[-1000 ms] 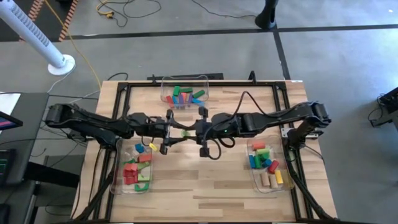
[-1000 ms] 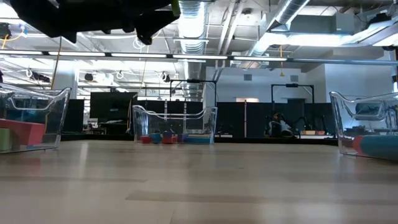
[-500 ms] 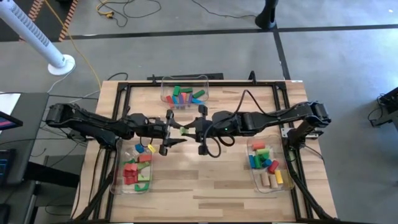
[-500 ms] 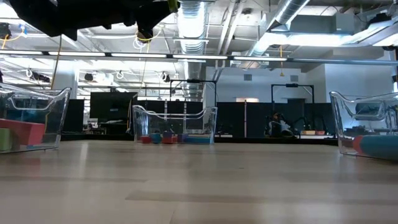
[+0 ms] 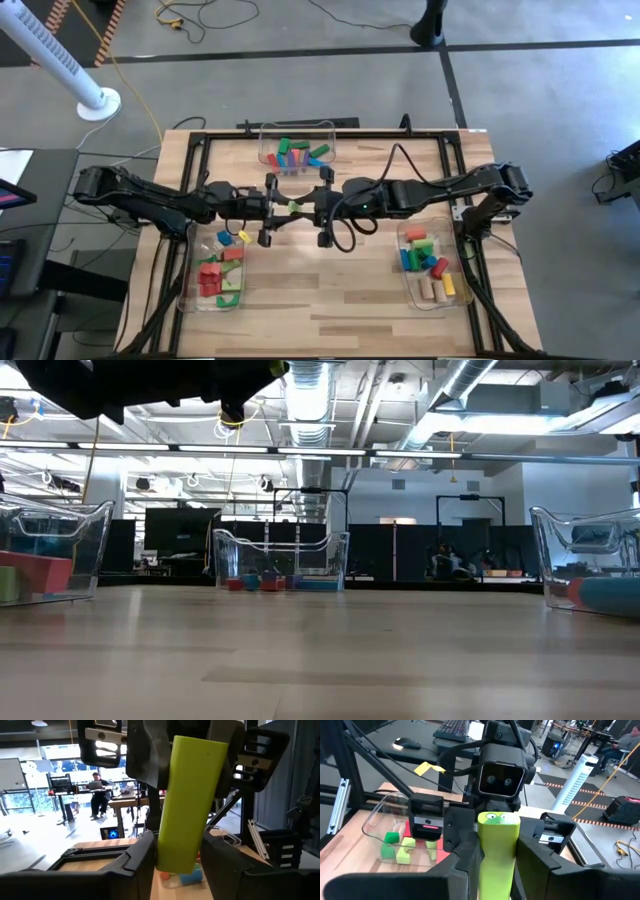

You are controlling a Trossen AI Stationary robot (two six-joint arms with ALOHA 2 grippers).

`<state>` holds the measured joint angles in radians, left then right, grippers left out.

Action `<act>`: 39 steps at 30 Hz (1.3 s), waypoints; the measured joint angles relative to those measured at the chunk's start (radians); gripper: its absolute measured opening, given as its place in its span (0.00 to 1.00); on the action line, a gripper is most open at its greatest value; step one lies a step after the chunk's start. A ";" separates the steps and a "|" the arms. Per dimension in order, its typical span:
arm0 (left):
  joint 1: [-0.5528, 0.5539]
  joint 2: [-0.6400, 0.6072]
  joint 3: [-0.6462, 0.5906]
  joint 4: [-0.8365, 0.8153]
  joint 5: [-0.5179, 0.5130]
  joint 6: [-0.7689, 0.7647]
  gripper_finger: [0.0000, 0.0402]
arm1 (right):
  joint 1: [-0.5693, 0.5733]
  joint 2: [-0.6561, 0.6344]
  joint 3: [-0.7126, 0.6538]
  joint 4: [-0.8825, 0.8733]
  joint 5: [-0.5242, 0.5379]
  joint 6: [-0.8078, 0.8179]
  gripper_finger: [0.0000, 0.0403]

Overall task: Sort blocks by size
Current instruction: Put the light green rectangular block into the top transparent bin

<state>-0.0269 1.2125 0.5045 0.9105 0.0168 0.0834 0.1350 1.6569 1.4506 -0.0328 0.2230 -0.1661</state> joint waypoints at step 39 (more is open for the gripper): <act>0.001 0.000 0.000 -0.048 -0.019 0.025 0.26 | 0.002 0.000 0.001 -0.103 0.110 0.003 0.45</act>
<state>-0.0261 1.2125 0.5041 0.8623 -0.0022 0.1082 0.1368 1.6566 1.4513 -0.1358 0.3331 -0.1627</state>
